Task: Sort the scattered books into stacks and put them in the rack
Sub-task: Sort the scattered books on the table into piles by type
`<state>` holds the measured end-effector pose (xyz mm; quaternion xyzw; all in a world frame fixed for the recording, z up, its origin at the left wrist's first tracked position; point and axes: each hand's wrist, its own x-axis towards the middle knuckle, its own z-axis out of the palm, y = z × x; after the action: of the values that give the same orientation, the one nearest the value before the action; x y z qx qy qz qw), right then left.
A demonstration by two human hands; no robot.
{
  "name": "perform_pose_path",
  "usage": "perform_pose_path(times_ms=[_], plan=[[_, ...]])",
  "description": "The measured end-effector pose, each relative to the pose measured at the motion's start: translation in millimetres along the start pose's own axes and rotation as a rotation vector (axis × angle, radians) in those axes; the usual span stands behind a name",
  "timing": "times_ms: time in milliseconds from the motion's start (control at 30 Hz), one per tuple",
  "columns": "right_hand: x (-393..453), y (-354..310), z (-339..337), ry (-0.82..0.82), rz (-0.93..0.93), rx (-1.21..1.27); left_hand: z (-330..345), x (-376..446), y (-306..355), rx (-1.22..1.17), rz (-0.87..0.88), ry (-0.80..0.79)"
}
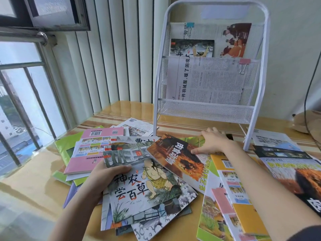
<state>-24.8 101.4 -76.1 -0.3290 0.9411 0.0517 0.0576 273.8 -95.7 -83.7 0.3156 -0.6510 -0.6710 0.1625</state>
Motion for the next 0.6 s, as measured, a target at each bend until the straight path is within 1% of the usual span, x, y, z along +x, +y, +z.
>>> perform_pose_path(times_ms=[100, 233, 300, 433, 600], plan=[[-7.3, -9.5, -15.4, 0.092, -0.042, -0.073, -0.7, 0.9, -0.8, 0.010, 0.005, 0.012], [-33.4, -22.8, -44.8, 0.281, -0.101, -0.058, -0.3, -0.6, -0.1, 0.006, -0.004, 0.016], [-50.5, -28.8, -52.7, 0.338, -0.110, -0.032, -0.9, -1.3, 0.6, 0.004, -0.011, 0.014], [-87.1, -39.2, -68.6, 0.546, -0.111, 0.032, -2.1, -2.4, 2.0, 0.009, -0.008, 0.008], [-123.4, -27.2, -101.3, 0.693, -0.112, 0.106, -0.8, -6.6, 3.5, 0.003, -0.022, -0.004]])
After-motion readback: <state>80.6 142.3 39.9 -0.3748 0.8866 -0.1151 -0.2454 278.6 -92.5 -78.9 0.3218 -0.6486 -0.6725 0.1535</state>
